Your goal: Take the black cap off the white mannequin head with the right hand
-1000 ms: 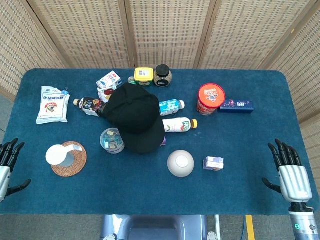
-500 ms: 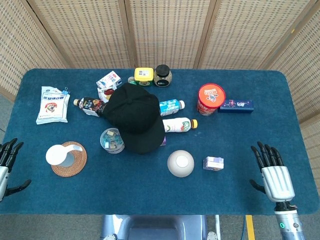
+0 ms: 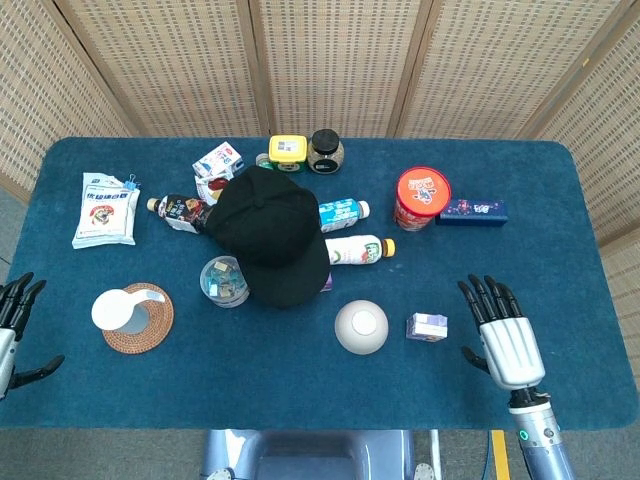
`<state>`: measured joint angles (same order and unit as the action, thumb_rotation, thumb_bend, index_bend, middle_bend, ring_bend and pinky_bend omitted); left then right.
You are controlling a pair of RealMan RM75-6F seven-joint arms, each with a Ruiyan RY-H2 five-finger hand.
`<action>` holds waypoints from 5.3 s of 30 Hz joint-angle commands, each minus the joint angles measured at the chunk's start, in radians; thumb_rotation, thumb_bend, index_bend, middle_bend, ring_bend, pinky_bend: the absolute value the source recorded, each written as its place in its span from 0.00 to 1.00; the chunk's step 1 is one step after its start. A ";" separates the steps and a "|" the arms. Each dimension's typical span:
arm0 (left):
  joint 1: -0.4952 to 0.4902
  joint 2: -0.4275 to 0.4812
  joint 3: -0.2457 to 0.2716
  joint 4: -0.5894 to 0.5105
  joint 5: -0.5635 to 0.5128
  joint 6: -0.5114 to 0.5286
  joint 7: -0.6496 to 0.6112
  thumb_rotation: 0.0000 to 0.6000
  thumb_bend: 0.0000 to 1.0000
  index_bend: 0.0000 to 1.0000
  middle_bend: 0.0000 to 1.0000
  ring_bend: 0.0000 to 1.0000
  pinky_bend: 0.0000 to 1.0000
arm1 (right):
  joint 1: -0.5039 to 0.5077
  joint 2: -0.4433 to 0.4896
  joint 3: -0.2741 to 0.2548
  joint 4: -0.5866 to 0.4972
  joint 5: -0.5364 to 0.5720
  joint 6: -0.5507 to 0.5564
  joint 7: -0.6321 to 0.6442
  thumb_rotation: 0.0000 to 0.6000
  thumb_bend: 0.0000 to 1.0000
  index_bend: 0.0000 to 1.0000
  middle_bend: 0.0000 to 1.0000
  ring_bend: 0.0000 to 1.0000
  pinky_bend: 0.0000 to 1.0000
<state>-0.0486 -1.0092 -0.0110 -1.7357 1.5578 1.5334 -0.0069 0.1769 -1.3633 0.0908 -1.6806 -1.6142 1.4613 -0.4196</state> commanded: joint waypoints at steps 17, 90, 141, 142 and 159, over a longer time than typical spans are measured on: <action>0.000 -0.006 0.000 -0.003 -0.007 -0.007 0.016 1.00 0.04 0.00 0.00 0.00 0.02 | 0.140 -0.151 -0.006 0.059 -0.179 -0.086 -0.125 1.00 0.00 0.16 0.17 0.15 0.23; -0.002 0.037 -0.006 0.016 -0.044 -0.034 -0.085 1.00 0.04 0.00 0.00 0.00 0.02 | 0.569 -0.702 0.187 0.550 -0.128 -0.171 -0.354 1.00 0.09 0.31 0.36 0.38 0.51; -0.005 0.055 0.007 0.006 -0.034 -0.056 -0.114 1.00 0.04 0.00 0.00 0.00 0.02 | 0.833 -0.570 0.331 0.792 -0.102 0.093 -0.128 1.00 0.64 0.69 0.73 0.80 0.99; -0.006 0.055 0.007 0.005 -0.035 -0.058 -0.114 1.00 0.04 0.00 0.00 0.00 0.02 | 0.836 -0.562 0.336 0.792 -0.095 0.089 -0.130 1.00 0.64 0.69 0.74 0.80 0.99; -0.007 0.062 0.016 0.000 -0.024 -0.064 -0.116 1.00 0.04 0.00 0.00 0.00 0.02 | 0.814 -0.355 0.323 0.787 -0.054 0.082 -0.167 1.00 0.64 0.70 0.74 0.80 0.99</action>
<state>-0.0554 -0.9474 0.0041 -1.7358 1.5326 1.4690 -0.1235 1.0055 -1.7364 0.4352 -0.8943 -1.6625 1.5436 -0.5818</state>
